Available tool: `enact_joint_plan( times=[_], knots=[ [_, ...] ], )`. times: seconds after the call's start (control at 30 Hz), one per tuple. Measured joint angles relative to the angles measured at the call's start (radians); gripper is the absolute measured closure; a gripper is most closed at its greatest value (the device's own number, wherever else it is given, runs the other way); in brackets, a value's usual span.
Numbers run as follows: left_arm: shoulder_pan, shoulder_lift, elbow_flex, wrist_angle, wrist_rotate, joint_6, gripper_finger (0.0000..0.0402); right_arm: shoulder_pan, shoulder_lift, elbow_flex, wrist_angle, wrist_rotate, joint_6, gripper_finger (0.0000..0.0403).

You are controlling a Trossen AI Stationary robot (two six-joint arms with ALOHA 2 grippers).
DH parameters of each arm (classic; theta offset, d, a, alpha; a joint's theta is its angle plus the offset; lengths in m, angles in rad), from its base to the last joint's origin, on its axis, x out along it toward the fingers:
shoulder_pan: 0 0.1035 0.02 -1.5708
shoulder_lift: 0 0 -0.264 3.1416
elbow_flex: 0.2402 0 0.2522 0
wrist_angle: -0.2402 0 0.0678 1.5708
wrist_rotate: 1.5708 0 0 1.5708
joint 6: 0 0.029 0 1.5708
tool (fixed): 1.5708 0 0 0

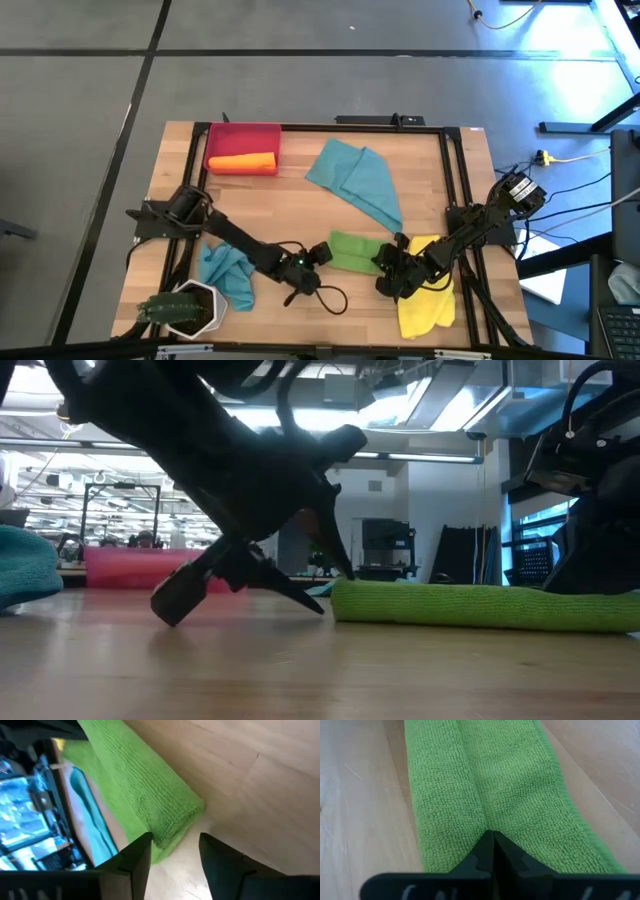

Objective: Roll microfiber towels into tight, uniform cylinder then place into a basket
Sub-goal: Roll the green microfiber towel

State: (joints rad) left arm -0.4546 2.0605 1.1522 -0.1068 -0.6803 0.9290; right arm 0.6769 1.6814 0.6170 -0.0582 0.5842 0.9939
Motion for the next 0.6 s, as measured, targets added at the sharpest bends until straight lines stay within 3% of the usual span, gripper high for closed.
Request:
enact_joint_plan(
  times=[0.6],
  knots=[
    [0.027,0.030,0.040,0.088,0.118,0.000,0.0229,0.000,0.000,0.000,0.001,-0.002,0.000,0.0392]
  ],
)
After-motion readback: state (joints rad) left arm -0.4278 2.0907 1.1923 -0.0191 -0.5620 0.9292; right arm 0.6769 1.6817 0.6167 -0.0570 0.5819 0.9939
